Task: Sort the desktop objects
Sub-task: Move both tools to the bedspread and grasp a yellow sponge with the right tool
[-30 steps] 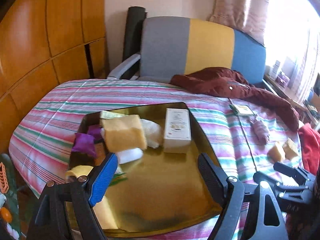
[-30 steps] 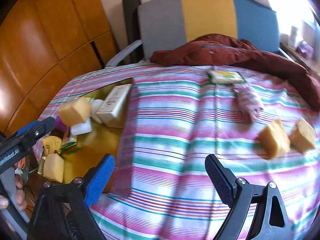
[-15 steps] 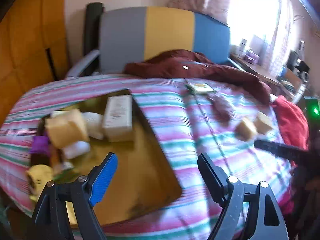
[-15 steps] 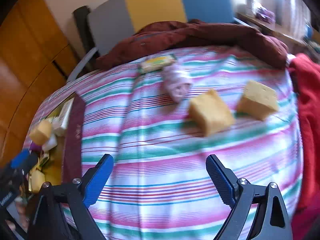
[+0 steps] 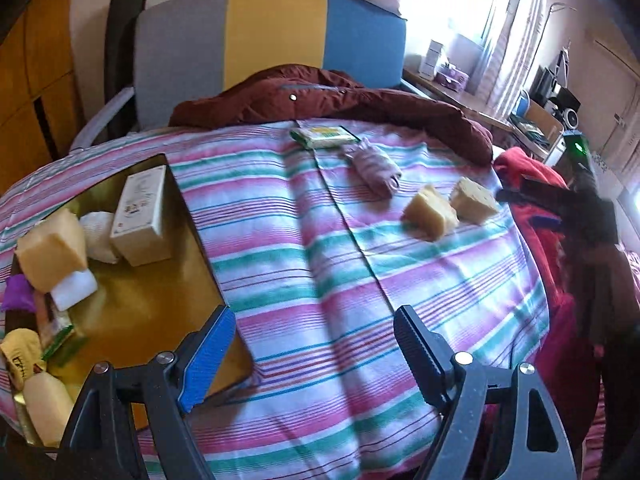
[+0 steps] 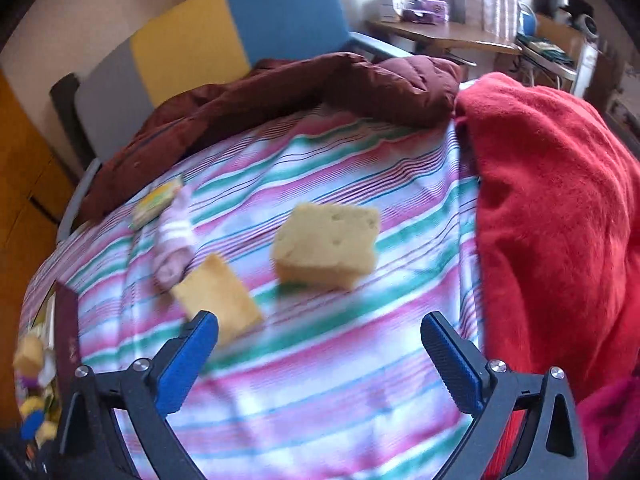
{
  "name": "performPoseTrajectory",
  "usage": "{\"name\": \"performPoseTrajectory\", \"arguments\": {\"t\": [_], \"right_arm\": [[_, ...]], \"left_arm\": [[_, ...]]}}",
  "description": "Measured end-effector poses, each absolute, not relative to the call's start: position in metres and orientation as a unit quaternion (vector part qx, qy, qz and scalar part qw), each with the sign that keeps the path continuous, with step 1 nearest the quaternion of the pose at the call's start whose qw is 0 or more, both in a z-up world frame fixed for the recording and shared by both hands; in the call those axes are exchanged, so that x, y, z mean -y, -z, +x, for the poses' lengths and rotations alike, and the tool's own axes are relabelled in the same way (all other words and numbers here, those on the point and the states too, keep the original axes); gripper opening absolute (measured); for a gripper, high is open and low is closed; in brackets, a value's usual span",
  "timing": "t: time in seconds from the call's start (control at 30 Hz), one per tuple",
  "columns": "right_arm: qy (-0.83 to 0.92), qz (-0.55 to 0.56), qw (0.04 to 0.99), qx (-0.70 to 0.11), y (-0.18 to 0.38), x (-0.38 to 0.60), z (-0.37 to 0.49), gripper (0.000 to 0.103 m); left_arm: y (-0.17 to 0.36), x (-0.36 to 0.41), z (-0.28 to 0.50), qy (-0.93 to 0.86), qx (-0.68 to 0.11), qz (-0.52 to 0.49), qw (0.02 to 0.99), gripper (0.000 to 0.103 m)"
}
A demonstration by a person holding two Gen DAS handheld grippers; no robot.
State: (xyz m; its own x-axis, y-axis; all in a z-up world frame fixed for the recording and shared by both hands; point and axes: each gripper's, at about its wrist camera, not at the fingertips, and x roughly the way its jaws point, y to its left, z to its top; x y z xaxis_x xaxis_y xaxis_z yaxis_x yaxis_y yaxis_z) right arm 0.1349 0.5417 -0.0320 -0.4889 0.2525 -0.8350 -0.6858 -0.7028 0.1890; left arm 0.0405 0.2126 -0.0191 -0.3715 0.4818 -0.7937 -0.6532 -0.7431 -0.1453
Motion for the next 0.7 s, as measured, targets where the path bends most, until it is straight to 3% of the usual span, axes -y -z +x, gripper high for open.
{"name": "performPoseTrajectory", "arguments": {"t": [0.43,0.47,0.5,0.63,0.7], "right_arm": [[-0.806,-0.444,0.310,-0.237,0.071,-0.579,0.076,0.101],[-0.809,-0.446,0.312,-0.224,0.070,-0.578,0.076,0.093],[-0.810,-0.448,0.309,-0.219,0.070,-0.577,0.075,0.077],[-0.810,-0.454,0.303,-0.213,0.068,-0.576,0.077,0.073],[-0.810,-0.457,0.302,-0.210,0.067,-0.576,0.078,0.073]], "left_arm": [[0.022,-0.253,0.043,-0.804,-0.118,-0.453,0.367,0.082],[0.024,-0.257,0.041,-0.799,-0.116,-0.459,0.370,0.082],[0.026,-0.262,0.040,-0.794,-0.113,-0.468,0.372,0.082],[0.031,-0.279,0.033,-0.788,-0.105,-0.480,0.370,0.082],[0.038,-0.287,0.026,-0.778,-0.094,-0.501,0.367,0.077]]}}
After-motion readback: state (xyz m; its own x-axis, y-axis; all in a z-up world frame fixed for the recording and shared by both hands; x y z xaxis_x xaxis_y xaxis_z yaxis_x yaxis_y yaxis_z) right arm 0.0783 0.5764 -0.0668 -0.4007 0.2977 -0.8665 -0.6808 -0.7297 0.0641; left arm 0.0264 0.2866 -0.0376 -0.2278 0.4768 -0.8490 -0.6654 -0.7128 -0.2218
